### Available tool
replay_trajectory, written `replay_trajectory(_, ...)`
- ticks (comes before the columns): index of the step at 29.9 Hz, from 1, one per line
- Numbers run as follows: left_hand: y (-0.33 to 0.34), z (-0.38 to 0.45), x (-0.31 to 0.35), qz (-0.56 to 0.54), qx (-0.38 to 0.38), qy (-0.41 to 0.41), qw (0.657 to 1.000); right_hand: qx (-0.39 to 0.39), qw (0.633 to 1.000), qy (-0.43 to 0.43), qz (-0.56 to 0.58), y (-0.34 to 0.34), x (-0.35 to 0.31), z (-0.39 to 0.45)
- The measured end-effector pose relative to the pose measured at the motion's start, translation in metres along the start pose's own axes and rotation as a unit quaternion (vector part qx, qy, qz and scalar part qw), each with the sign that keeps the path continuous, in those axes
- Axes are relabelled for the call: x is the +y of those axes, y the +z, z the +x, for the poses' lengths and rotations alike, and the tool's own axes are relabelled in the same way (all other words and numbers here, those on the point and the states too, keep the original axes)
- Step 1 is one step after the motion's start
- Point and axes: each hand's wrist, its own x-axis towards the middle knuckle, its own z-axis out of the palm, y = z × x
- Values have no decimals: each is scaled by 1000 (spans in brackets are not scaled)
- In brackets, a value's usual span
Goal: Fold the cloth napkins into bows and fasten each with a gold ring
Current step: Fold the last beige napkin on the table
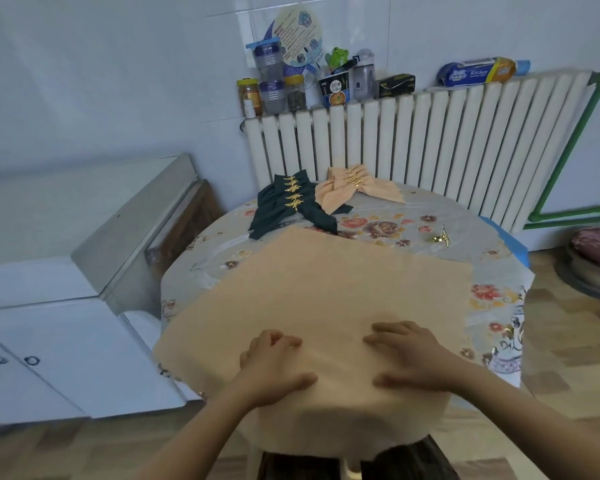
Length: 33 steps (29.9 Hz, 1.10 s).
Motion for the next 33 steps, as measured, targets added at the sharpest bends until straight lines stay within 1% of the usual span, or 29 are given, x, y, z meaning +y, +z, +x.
replay_trajectory(2, 2, -14, -8, 9, -31, 7, 999, -46, 999, -7, 12, 0, 0, -11)
replay_trajectory(3, 5, -20, -12, 15, -38, 9, 999, -52, 998, -13, 17, 2, 0, -16)
replay_trajectory(5, 9, -29, -15, 16, -29, 15, 999, -46, 998, -20, 39, 5, 2, -23)
replay_trajectory(7, 11, -34, -15, -6, -8, 24, 1000, -16, 996, -16, 88, 6, -1, -26)
replay_trajectory(9, 12, -36, -14, -36, 12, 31, 999, 35, 988, 4, 147, 5, -7, -26)
replay_trajectory(10, 12, -38, -13, -61, 24, 30, 997, 54, 986, 14, 160, 4, -10, -26)
replay_trajectory(13, 13, -39, -11, -143, 70, 13, 987, 88, 982, 46, 159, 5, -16, -24)
replay_trajectory(16, 12, -36, -8, -169, 115, 13, 979, 121, 973, 60, 186, 5, -17, -21)
replay_trajectory(18, 9, -33, -8, -176, 130, 19, 976, 122, 973, 77, 179, -1, -17, -19)
replay_trajectory(20, 1, -30, -8, -142, 134, 34, 980, 119, 982, 74, 127, -14, -18, -17)
replay_trajectory(22, -10, -25, -7, -102, 126, 50, 985, 92, 989, 60, 96, -31, -19, -16)
replay_trajectory(25, -33, -13, -5, -80, 56, 57, 994, 9, 995, 46, 88, -56, -19, -13)
replay_trajectory(27, -46, 3, -5, -71, 23, 61, 995, -10, 996, 44, 82, -68, -17, 1)
replay_trajectory(29, -53, 21, -5, -61, 44, 58, 996, 33, 995, 66, 59, -72, -14, 22)
replay_trajectory(31, -53, 37, -6, -18, 88, 49, 995, 92, 991, 95, 16, -67, -13, 42)
replay_trajectory(33, -46, 47, -7, 50, 141, 64, 987, 122, 989, 71, -35, -58, -13, 53)
